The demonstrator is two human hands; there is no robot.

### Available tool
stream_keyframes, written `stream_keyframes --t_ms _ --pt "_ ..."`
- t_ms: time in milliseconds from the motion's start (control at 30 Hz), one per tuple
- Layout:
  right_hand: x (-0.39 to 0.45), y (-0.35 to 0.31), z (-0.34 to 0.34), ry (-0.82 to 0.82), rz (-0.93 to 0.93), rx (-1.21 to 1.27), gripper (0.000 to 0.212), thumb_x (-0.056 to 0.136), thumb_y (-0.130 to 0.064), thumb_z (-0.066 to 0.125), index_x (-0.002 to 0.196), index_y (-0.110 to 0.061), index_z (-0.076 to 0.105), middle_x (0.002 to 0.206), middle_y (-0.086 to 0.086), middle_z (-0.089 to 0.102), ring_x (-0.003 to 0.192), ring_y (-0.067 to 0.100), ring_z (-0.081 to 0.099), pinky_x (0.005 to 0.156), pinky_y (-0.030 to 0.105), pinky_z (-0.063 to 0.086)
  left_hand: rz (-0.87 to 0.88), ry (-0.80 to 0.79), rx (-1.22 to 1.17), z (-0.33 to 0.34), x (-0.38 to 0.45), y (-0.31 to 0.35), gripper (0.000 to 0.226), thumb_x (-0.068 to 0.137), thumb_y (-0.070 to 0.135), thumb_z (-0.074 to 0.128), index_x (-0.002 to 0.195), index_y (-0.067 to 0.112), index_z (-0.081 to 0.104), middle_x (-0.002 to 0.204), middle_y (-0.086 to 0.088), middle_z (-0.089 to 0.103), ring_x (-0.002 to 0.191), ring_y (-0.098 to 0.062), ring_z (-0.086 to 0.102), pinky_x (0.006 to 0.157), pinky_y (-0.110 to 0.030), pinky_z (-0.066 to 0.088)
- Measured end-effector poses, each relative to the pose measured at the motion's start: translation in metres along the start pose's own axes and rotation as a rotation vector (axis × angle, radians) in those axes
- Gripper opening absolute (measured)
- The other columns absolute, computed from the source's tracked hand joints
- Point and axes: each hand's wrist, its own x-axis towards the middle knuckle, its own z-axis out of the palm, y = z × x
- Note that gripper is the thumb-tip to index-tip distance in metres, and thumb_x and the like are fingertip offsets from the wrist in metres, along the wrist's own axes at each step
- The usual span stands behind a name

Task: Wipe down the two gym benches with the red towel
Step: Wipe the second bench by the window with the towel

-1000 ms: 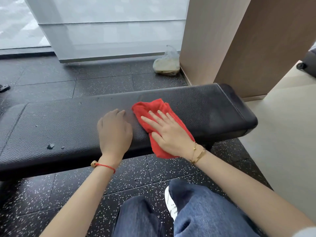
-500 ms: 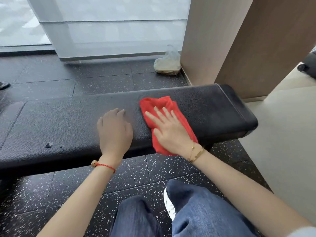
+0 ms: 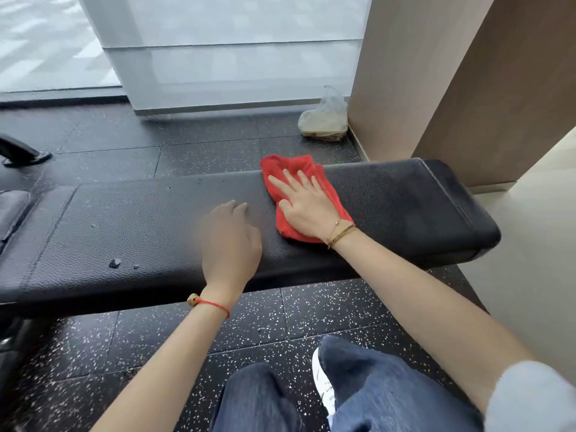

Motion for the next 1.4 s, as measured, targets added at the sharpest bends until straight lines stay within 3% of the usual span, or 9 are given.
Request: stream_keyframes --t_ms 167,300,400,567,667,900,967,1200,1400 --pt "-0.062 0.013 0.004 0.001 -0.238 0.032 0.059 0.095 -0.033 0.036 0.152 -0.037 0.022 0.162 -0.003 0.019 0.15 0.025 0.013 0.123 0.042 0.006 0.008 -0.012 -0.015 -0.001 0.0 -0.002 0.047 0.089 0.028 0.043 0.131 0.013 0.058 0.137 -0.008 0.056 0.131 -0.028 0.046 0.114 -0.045 0.029" --pt "-0.036 0.063 -0.01 0.037 0.082 0.005 0.056 0.098 -0.032 0.033 0.153 -0.036 0.021 0.163 0.0 0.014 0.15 0.027 0.012 0.123 0.042 0.003 0.004 -0.025 -0.013 0.0 -0.001 -0.001 0.043 0.093 0.024 0.049 0.133 0.013 0.057 0.139 -0.008 0.054 0.133 -0.028 0.044 0.116 -0.046 0.028" --pt "-0.005 0.06 -0.015 0.042 0.301 -0.002 0.056 0.1 -0.034 0.028 0.155 -0.033 0.015 0.164 0.004 0.008 0.15 0.031 0.007 0.122 0.045 0.0 0.0 -0.029 -0.004 0.0 -0.002 0.001 0.043 0.093 0.024 0.049 0.133 0.013 0.057 0.14 -0.007 0.054 0.133 -0.027 0.044 0.116 -0.046 0.027" --pt "-0.045 0.006 0.004 0.056 -0.039 0.011 0.059 0.097 -0.03 0.038 0.153 -0.033 0.021 0.163 0.003 0.015 0.15 0.03 0.011 0.122 0.043 0.003 -0.01 -0.006 -0.019 0.0 -0.001 0.0 0.044 0.09 0.024 0.047 0.131 0.012 0.058 0.138 -0.009 0.056 0.131 -0.029 0.046 0.115 -0.046 0.029" --pt "-0.086 0.015 0.004 0.062 -0.145 0.043 0.059 0.094 -0.032 0.037 0.151 -0.036 0.026 0.161 -0.002 0.021 0.149 0.025 0.015 0.123 0.04 0.005 -0.003 -0.003 -0.037 -0.001 -0.001 -0.001 0.046 0.089 0.026 0.044 0.13 0.012 0.059 0.138 -0.009 0.056 0.131 -0.029 0.046 0.115 -0.046 0.029" --pt "-0.063 0.096 -0.018 0.095 0.292 -0.002 0.056 0.099 -0.029 0.035 0.153 -0.036 0.02 0.163 0.002 0.014 0.15 0.029 0.011 0.122 0.043 0.004 -0.001 0.005 -0.04 0.001 -0.002 -0.002 0.042 0.091 0.024 0.049 0.131 0.013 0.058 0.138 -0.007 0.055 0.132 -0.027 0.045 0.116 -0.046 0.028" --pt "-0.053 0.085 -0.017 0.087 0.305 -0.017 0.057 0.099 -0.03 0.033 0.154 -0.035 0.018 0.163 0.004 0.011 0.15 0.031 0.01 0.122 0.045 0.002 -0.009 0.011 -0.044 0.001 -0.002 -0.001 0.042 0.091 0.024 0.048 0.13 0.013 0.059 0.138 -0.007 0.056 0.131 -0.028 0.046 0.115 -0.047 0.029" --pt "-0.101 0.077 -0.012 0.08 0.022 0.064 0.059 0.093 -0.031 0.034 0.151 -0.038 0.025 0.161 -0.002 0.021 0.15 0.025 0.013 0.123 0.041 0.004 0.004 0.02 -0.07 0.001 -0.002 -0.003 0.042 0.091 0.024 0.049 0.13 0.013 0.059 0.137 -0.008 0.056 0.131 -0.028 0.046 0.116 -0.046 0.028" --pt "-0.083 0.159 -0.031 0.121 0.408 -0.014 0.054 0.1 -0.026 0.034 0.153 -0.034 0.022 0.163 0.004 0.016 0.149 0.031 0.013 0.122 0.045 0.005 -0.006 0.023 -0.082 0.001 -0.003 -0.002 0.041 0.09 0.023 0.051 0.13 0.014 0.059 0.138 -0.007 0.056 0.131 -0.027 0.046 0.116 -0.046 0.028"
